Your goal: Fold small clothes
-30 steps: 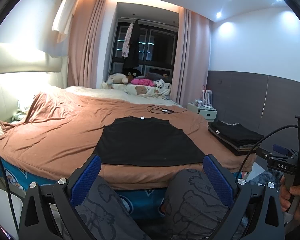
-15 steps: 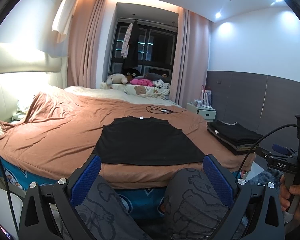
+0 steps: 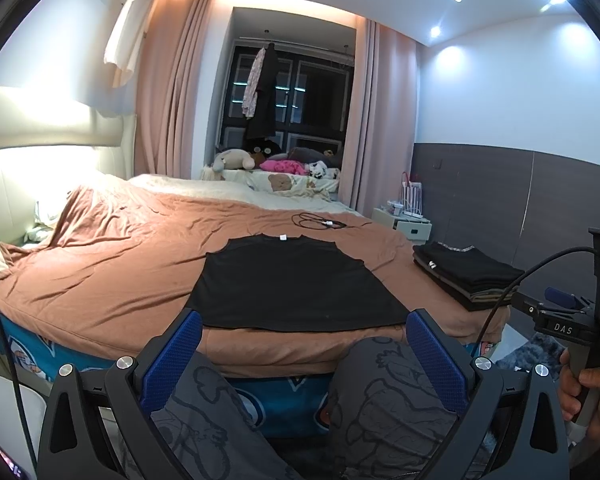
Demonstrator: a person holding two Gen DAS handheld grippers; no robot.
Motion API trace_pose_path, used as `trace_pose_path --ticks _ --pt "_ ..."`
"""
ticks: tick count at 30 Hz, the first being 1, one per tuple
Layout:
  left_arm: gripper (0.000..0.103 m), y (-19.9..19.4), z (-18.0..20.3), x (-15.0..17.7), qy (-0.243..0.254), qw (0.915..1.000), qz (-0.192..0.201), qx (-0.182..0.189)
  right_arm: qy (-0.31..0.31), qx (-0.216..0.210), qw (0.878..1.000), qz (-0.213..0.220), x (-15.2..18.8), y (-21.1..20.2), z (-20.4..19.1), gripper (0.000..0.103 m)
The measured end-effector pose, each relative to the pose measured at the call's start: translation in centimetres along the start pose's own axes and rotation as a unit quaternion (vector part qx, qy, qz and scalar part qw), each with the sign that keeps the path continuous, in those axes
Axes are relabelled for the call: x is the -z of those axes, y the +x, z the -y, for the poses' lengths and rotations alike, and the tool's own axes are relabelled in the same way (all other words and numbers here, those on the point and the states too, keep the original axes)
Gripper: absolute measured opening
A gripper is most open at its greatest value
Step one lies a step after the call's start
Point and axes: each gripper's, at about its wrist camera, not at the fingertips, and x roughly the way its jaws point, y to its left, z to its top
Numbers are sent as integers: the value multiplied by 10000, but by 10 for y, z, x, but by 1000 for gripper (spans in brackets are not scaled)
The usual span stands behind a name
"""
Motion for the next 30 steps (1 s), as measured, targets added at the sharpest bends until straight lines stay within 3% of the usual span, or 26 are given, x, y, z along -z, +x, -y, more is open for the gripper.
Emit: trace_pose_path --ticks 18,30 --pt "103 -2 1 3 29 10000 12 -24 27 29 10000 19 -1 4 1 103" --pt "102 30 -16 1 -80 9998 -196 -36 91 9 9999 -62 -4 37 -4 103"
